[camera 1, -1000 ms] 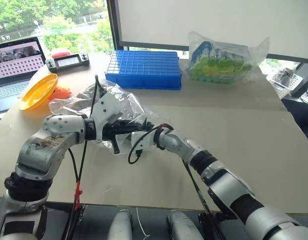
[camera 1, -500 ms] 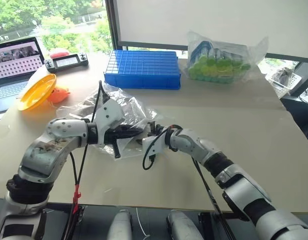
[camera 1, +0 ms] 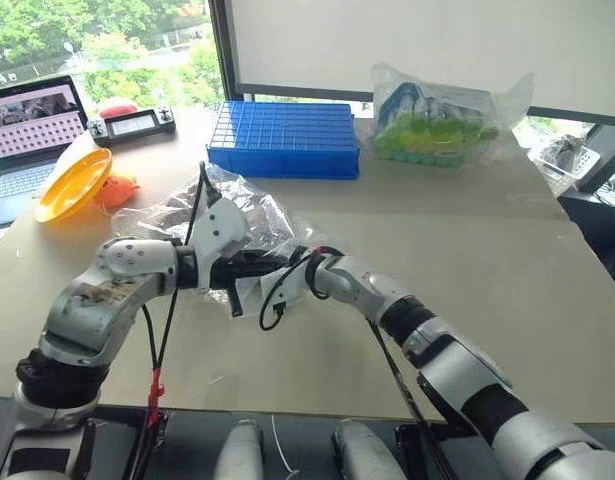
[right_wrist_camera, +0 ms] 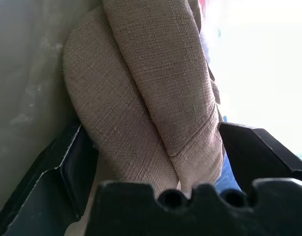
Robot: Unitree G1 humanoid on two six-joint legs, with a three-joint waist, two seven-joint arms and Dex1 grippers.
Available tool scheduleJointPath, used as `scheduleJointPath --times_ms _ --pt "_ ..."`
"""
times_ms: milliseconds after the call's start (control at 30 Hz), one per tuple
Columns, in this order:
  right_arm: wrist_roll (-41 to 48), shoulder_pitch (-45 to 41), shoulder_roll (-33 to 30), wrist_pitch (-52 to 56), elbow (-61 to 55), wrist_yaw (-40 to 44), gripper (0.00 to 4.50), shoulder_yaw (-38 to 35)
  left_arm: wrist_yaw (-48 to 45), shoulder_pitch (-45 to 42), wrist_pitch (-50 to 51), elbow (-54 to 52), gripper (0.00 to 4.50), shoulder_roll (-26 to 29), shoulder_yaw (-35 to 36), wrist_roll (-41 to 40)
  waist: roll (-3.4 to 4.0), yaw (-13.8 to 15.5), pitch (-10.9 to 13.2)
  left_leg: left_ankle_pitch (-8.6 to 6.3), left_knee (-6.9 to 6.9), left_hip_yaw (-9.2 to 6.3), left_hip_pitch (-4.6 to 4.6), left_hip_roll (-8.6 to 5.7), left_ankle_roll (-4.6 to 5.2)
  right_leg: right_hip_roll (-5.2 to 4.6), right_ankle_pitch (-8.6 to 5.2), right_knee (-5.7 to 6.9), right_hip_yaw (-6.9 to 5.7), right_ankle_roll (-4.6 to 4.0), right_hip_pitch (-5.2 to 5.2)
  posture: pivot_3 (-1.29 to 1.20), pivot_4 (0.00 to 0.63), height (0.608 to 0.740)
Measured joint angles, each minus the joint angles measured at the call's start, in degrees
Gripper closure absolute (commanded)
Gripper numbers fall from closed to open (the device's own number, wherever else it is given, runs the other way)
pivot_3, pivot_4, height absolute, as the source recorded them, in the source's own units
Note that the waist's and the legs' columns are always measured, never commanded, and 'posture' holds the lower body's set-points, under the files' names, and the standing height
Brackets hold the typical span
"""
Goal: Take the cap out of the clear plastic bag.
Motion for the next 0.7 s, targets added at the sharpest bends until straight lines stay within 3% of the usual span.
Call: scheduleJointPath --times_ms 100,133,167,500,567,700 --pt "-0.3 -0.8 0.5 0.2 1.6 -1.1 0.00 0.2 0.1 -0.2 0.0 0.0 4.45 -0.3 -0.1 0.0 0.00 0.2 0.0 0.00 0.00 -0.04 -0.05 -0.01 0.00 -0.01 0.00 -0.02 -0.06 0.00 0.00 0.00 0.150 0.713" --pt "-0.2 -1.0 0.6 0.2 1.9 -1.1 0.52 0.3 0.1 -0.3 0.0 0.0 4.50 -0.4 -0.2 0.0 0.00 0.2 0.0 0.00 0.01 -0.04 -0.05 -0.01 0.00 -0.01 0.00 -0.02 -0.06 0.00 0.00 0.00 0.150 0.713" --pt "-0.3 -1.0 0.6 0.1 2.0 -1.0 0.68 0.4 0.1 -0.5 0.0 0.1 4.50 -0.5 -0.3 0.0 0.00 0.2 0.0 0.00 0.01 -0.05 -0.05 -0.01 0.00 -0.01 0.00 -0.01 -0.07 0.00 0.00 0.00 0.150 0.713" --pt "-0.2 0.4 -1.2 -0.8 0.4 -1.3 4.08 0.3 0.1 -0.9 0.0 0.2 4.50 -0.8 -1.3 0.1 0.00 0.1 0.0 0.00 0.00 -0.09 -0.08 -0.01 -0.01 -0.01 0.00 -0.02 -0.11 0.00 -0.01 0.00 0.150 0.713" --pt "-0.3 0.4 -1.7 -0.8 -0.8 -1.7 4.48 0.3 0.1 -1.1 0.0 0.2 4.50 -0.8 -1.5 0.1 0.00 0.1 0.0 0.00 0.01 -0.10 -0.08 -0.01 -0.01 -0.01 0.00 -0.02 -0.12 0.00 0.00 0.00 0.150 0.713" --pt "-0.3 2.8 -3.4 -0.4 -5.0 -2.5 4.48 0.0 0.6 -2.3 0.1 0.2 4.50 -0.9 -2.3 0.5 0.00 0.3 0.0 0.00 0.01 -0.15 -0.09 -0.02 -0.01 -0.02 0.00 -0.04 -0.17 0.00 0.02 0.00 0.150 0.713"
